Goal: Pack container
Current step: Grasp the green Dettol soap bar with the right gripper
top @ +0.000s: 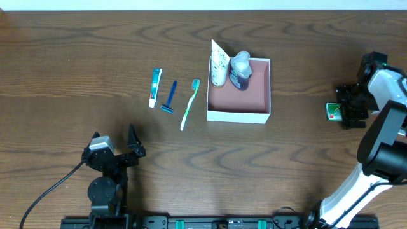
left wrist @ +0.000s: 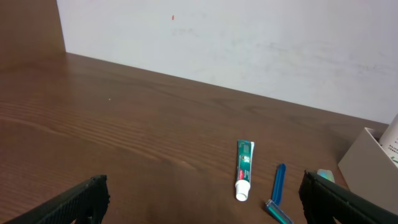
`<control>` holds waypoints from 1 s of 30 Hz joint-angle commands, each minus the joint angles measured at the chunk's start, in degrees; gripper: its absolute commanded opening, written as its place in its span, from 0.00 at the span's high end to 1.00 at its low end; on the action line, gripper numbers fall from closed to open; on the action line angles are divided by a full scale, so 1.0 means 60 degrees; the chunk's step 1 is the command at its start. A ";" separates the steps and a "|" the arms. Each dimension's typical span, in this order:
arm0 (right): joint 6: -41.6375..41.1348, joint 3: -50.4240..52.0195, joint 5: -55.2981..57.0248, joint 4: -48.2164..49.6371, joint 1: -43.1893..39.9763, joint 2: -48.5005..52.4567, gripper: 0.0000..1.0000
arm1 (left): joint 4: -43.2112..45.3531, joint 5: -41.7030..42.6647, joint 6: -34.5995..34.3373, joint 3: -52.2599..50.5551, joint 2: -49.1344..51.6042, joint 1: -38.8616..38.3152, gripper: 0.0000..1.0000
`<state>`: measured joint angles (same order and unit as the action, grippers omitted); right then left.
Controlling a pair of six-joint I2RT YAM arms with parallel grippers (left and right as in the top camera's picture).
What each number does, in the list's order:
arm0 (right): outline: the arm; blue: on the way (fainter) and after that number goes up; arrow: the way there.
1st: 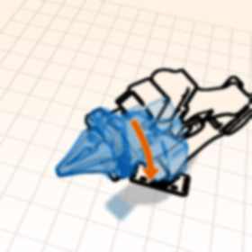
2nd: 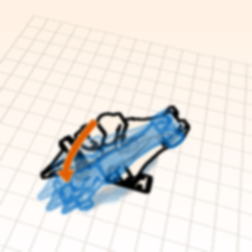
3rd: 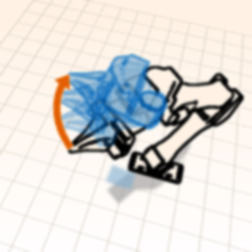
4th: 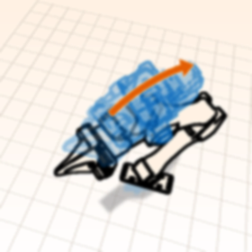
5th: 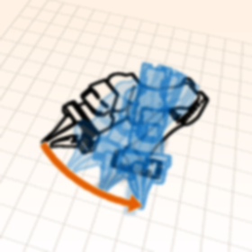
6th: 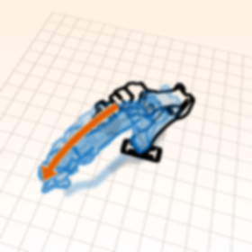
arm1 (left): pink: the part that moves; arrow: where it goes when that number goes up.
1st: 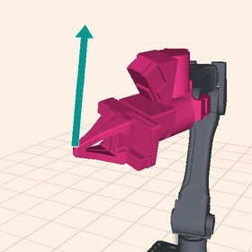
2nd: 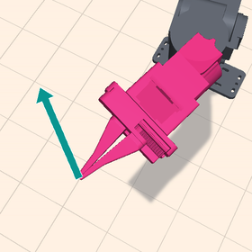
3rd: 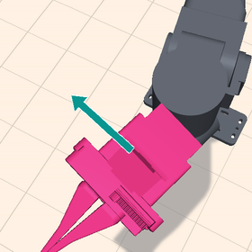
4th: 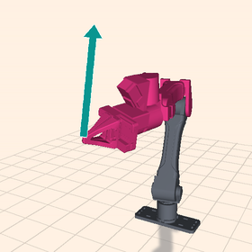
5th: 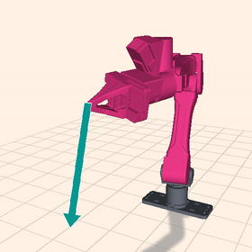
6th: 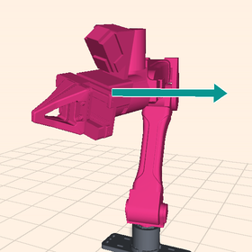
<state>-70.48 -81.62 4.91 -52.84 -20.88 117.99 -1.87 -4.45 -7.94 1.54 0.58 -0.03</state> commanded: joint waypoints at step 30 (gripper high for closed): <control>0.0153 0.0601 -0.0408 0.0499 -0.0080 -0.0117 0.60 | -0.0324 -0.0076 -0.0051 -0.0219 -0.0047 0.0047 0.02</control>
<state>-69.89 -79.00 3.05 -49.19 -20.88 117.56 -1.87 -4.45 -7.92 1.54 0.58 -0.03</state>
